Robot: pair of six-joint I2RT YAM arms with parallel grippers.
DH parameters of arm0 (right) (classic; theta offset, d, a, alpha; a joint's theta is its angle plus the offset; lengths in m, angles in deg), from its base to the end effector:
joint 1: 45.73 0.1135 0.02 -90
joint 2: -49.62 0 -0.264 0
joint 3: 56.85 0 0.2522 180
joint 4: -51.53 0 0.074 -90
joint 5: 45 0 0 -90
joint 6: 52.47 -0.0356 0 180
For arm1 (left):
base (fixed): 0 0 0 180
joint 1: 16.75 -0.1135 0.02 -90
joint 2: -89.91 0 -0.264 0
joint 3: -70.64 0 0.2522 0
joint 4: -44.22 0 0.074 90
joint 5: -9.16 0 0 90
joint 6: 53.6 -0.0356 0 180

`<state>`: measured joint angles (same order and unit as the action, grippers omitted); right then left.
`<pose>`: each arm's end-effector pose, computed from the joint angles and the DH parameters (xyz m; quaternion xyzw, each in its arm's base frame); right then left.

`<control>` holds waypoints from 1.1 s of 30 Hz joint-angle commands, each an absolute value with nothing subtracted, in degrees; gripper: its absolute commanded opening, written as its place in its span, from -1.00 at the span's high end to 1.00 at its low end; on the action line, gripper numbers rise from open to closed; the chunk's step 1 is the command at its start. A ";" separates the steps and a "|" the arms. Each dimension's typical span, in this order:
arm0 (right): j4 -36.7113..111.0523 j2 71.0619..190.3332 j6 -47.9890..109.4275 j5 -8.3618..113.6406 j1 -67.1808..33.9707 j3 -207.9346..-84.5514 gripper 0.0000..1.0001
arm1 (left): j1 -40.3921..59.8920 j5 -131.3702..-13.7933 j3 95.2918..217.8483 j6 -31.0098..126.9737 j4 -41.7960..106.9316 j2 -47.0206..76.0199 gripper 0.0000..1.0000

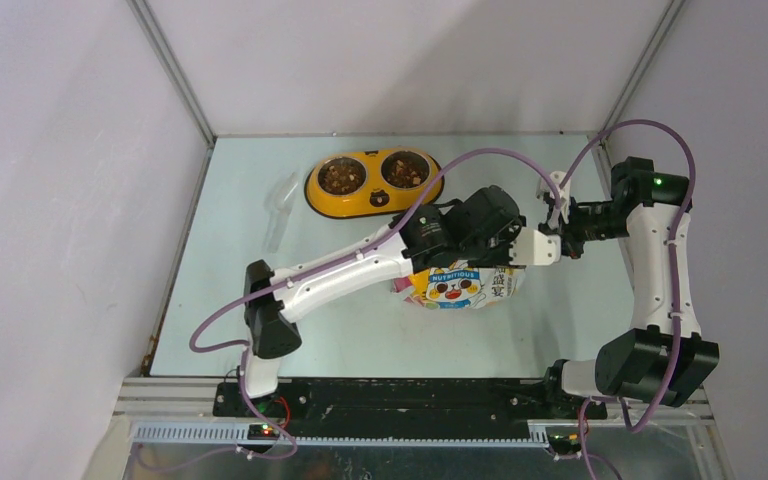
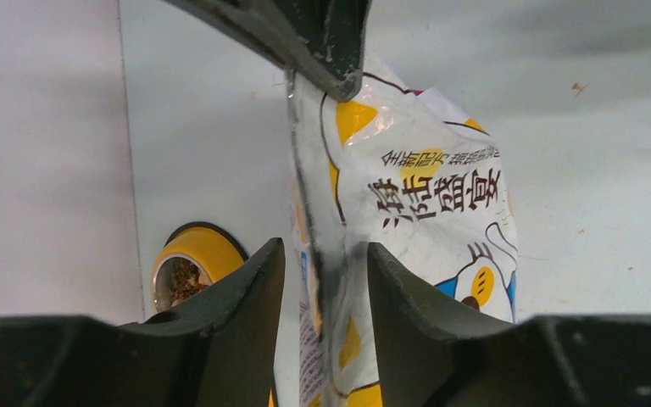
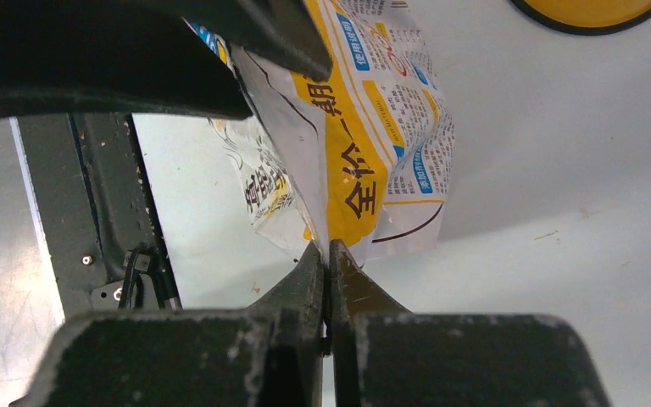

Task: Serve the pet food
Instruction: Close the pet food bag at the center of the board.

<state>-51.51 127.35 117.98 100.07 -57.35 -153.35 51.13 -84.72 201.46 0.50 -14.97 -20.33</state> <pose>0.2136 -0.0141 0.3587 -0.5196 0.7175 0.2886 0.3631 0.1653 -0.4002 0.3815 0.6996 0.5674 -0.0900 0.4250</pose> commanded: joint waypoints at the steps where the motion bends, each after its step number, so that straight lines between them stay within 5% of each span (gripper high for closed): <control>1: -54.00 127.29 118.48 102.28 -57.33 -154.81 1.00 | 52.12 -84.97 204.26 0.97 -13.64 -21.93 0.12; 4: -54.01 127.25 118.48 102.16 -57.33 -154.81 1.00 | 52.24 -85.23 204.81 1.14 -13.61 -22.33 0.32; 9: -54.04 127.45 118.56 102.14 -57.33 -154.73 1.00 | 52.18 -86.14 204.88 1.45 -13.29 -22.13 0.96; 11: -54.00 127.49 118.58 102.07 -57.33 -154.73 1.00 | 52.05 -86.66 205.01 1.81 -13.25 -21.81 0.99; 21: -53.99 126.97 118.89 102.48 -57.33 -154.56 1.00 | 46.94 -76.95 206.55 5.95 -17.44 -18.28 0.96; 24: -53.99 126.68 119.00 102.70 -57.27 -154.54 1.00 | 45.48 -75.14 204.31 6.98 -18.03 -17.12 0.19; 27: -53.99 126.61 118.93 102.69 -57.25 -154.63 1.00 | 45.22 -75.18 199.67 6.92 -16.24 -15.42 -0.05; 29: -53.99 126.68 118.84 102.74 -57.25 -154.63 1.00 | 45.21 -75.55 196.61 6.81 -15.15 -14.58 -0.05; 33: -53.99 126.90 118.83 102.69 -57.25 -154.71 1.00 | 44.98 -76.12 195.68 6.56 -14.69 -13.87 0.41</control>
<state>-51.55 127.33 118.18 100.35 -57.37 -153.35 45.16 -75.32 196.52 6.49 -15.86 -16.94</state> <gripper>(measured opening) 0.017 0.364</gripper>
